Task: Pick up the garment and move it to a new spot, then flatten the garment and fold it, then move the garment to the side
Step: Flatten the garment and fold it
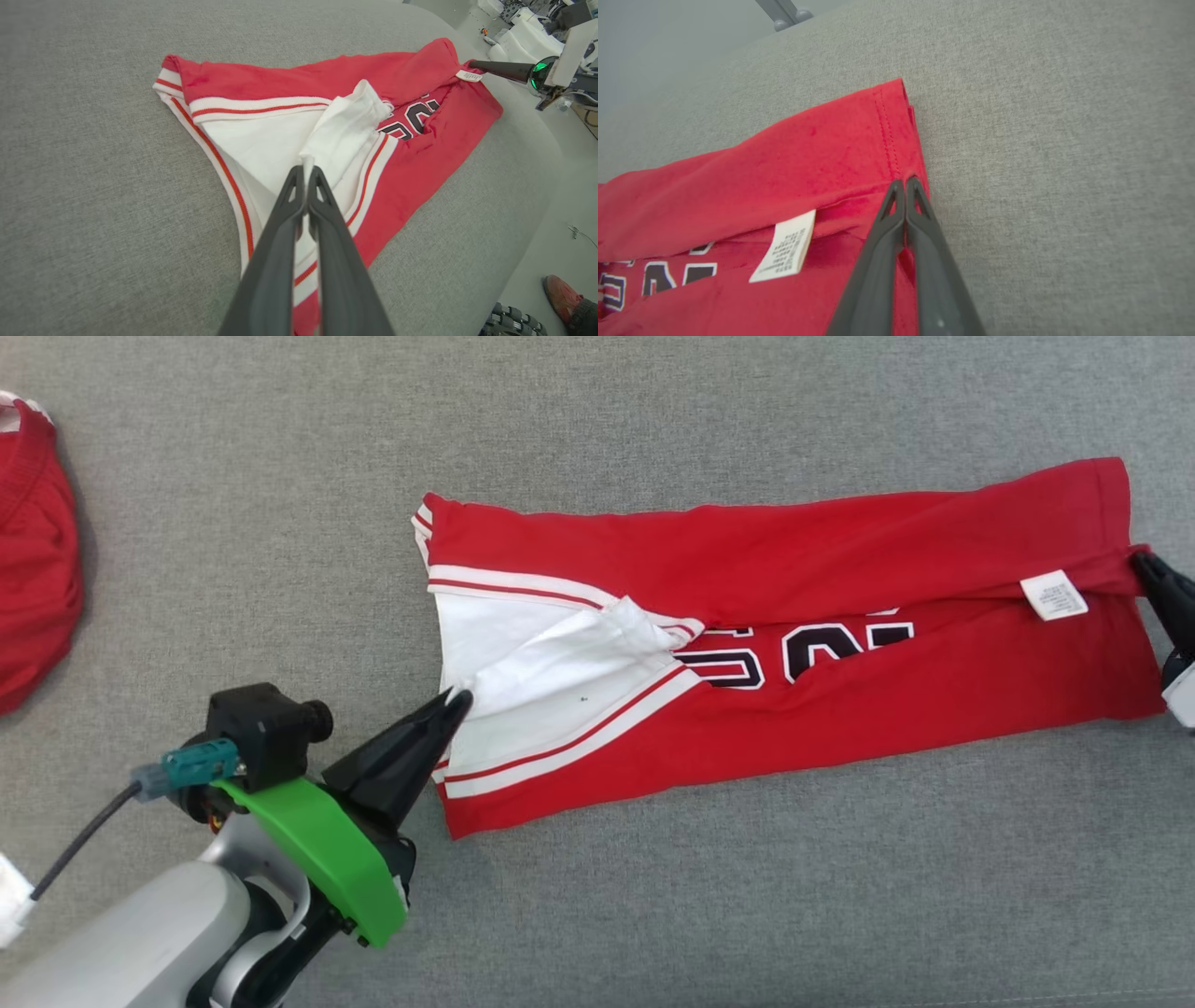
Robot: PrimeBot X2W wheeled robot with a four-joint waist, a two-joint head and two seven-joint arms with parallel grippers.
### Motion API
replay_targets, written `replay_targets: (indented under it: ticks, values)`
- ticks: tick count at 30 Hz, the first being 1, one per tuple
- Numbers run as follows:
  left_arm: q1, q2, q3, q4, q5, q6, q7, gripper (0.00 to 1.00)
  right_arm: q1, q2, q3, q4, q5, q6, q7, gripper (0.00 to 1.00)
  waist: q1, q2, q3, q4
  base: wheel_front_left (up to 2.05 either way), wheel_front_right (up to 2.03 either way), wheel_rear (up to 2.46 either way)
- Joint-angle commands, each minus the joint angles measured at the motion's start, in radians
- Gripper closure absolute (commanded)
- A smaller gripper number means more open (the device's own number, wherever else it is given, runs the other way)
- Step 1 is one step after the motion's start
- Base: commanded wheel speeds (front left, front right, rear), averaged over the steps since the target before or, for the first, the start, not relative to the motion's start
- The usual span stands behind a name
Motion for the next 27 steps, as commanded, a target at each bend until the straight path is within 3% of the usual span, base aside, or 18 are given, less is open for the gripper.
replay_targets:
  ticks: [1, 2, 3, 4, 5, 6, 7, 12, 18, 24, 27]
  values:
    - [0.013, -0.013, -0.001, 0.015, -0.001, -0.007, -0.009, 1.0, 0.008, 0.006, 0.006, 0.007, -0.003, -0.001, -0.006, 1.0, 0.0, 0.0, 0.0, -0.001, 0.0, 0.0, 0.0]
    - [0.016, -0.022, -0.007, 0.03, -0.003, -0.012, -0.01, 1.0, 0.006, 0.012, 0.013, 0.013, -0.004, -0.001, -0.003, 0.96, 0.0, 0.0, -0.001, -0.002, 0.0, 0.0, 0.0]
    - [0.016, -0.03, -0.011, 0.042, -0.001, -0.014, -0.013, 1.0, 0.004, 0.017, 0.018, 0.017, -0.003, -0.001, -0.001, 0.74, 0.0, 0.0, -0.001, -0.003, 0.0, 0.0, 0.0]
    - [0.015, -0.039, -0.014, 0.058, 0.003, -0.016, -0.015, 0.82, 0.001, 0.021, 0.022, 0.025, -0.005, -0.001, -0.002, 0.5, 0.0, 0.0, -0.003, -0.004, 0.0, 0.0, 0.0]
    - [0.016, -0.047, -0.02, 0.075, 0.004, -0.018, -0.015, 0.6, -0.002, 0.026, 0.024, 0.036, -0.007, -0.001, -0.006, 0.0, 0.0, 0.0, -0.005, -0.005, 0.0, 0.0, 0.0]
    - [0.016, -0.054, -0.023, 0.087, 0.008, -0.02, -0.016, 0.25, -0.005, 0.03, 0.027, 0.042, -0.007, -0.001, -0.008, 0.0, 0.0, 0.0, -0.009, -0.005, 0.0, 0.0, 0.0]
    - [0.016, -0.061, -0.026, 0.099, 0.013, -0.018, -0.021, 0.0, -0.006, 0.036, 0.029, 0.054, -0.009, -0.001, -0.015, 0.0, 0.0, 0.0, -0.015, -0.006, 0.0, 0.0, 0.0]
    - [0.04, -0.092, -0.03, 0.148, 0.036, 0.02, -0.064, 0.0, 0.03, 0.045, 0.034, 0.081, -0.017, -0.001, -0.059, 0.0, 0.0, 0.0, -0.056, -0.008, 0.0, 0.0, 0.0]
    - [0.119, -0.136, -0.026, 0.187, 0.094, 0.124, -0.184, 0.0, 0.1, 0.057, 0.043, 0.087, -0.067, -0.001, -0.179, 0.0, 0.0, 0.0, -0.12, -0.022, 0.0, 0.0, 0.0]
    - [0.232, -0.243, 0.052, 0.204, 0.184, 0.222, -0.248, 0.0, 0.178, 0.115, -0.012, 0.111, -0.167, -0.001, -0.239, 0.0, 0.0, 0.0, -0.177, -0.039, 0.0, 0.0, 0.0]
    - [0.315, -0.327, 0.175, 0.171, 0.301, 0.267, -0.248, 0.0, 0.214, 0.169, -0.114, 0.095, -0.248, -0.001, -0.24, 0.0, 0.0, 0.0, -0.201, -0.049, 0.0, 0.0, 0.0]
